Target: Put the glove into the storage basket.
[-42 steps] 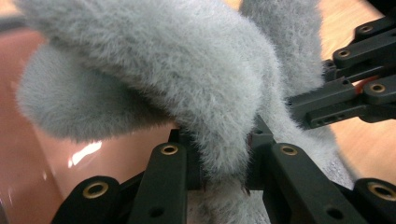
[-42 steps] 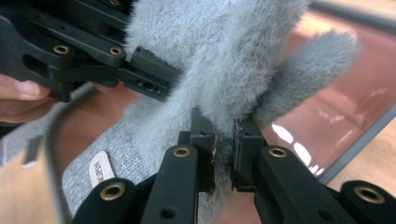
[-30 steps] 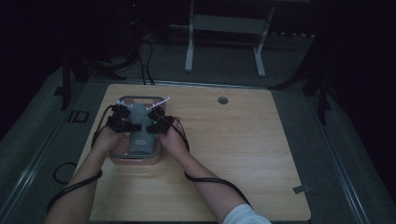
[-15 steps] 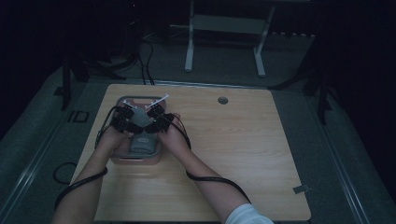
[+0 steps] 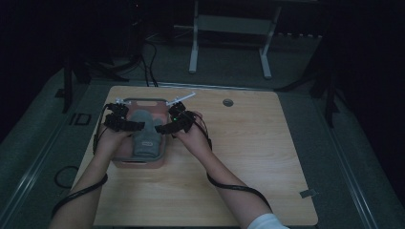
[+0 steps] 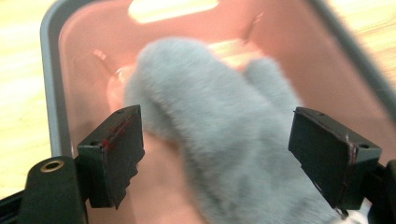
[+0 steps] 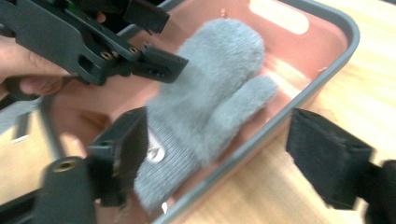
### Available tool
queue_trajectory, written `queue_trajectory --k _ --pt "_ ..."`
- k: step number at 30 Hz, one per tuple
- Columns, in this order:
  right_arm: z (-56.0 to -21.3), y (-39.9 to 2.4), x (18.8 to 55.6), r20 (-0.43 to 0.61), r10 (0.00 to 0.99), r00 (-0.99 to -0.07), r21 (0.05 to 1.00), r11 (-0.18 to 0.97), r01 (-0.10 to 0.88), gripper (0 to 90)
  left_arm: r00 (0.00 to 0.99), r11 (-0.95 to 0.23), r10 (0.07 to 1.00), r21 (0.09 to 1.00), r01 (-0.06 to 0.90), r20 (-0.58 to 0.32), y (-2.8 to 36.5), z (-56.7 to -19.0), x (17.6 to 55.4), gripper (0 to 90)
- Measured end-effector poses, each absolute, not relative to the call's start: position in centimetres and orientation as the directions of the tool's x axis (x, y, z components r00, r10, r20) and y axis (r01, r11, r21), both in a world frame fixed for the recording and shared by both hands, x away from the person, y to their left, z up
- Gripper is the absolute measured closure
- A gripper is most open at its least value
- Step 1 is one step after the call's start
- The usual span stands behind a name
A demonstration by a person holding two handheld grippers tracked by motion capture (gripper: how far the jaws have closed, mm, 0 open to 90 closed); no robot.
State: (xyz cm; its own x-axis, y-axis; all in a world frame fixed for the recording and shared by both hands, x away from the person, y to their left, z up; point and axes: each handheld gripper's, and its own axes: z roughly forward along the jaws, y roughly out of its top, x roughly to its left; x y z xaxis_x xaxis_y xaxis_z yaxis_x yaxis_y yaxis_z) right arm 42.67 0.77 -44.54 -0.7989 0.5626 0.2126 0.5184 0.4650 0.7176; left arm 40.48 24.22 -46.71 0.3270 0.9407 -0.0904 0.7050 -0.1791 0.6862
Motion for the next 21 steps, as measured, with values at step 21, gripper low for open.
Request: queue_trajectory --k 21 --pt "-45.4 -8.5 39.6 0.128 0.536 -0.834 0.77 0.477 0.425 17.0 0.622 -0.292 0.779 0.837 0.462 -0.071 16.5 -45.5 34.1 14.9"
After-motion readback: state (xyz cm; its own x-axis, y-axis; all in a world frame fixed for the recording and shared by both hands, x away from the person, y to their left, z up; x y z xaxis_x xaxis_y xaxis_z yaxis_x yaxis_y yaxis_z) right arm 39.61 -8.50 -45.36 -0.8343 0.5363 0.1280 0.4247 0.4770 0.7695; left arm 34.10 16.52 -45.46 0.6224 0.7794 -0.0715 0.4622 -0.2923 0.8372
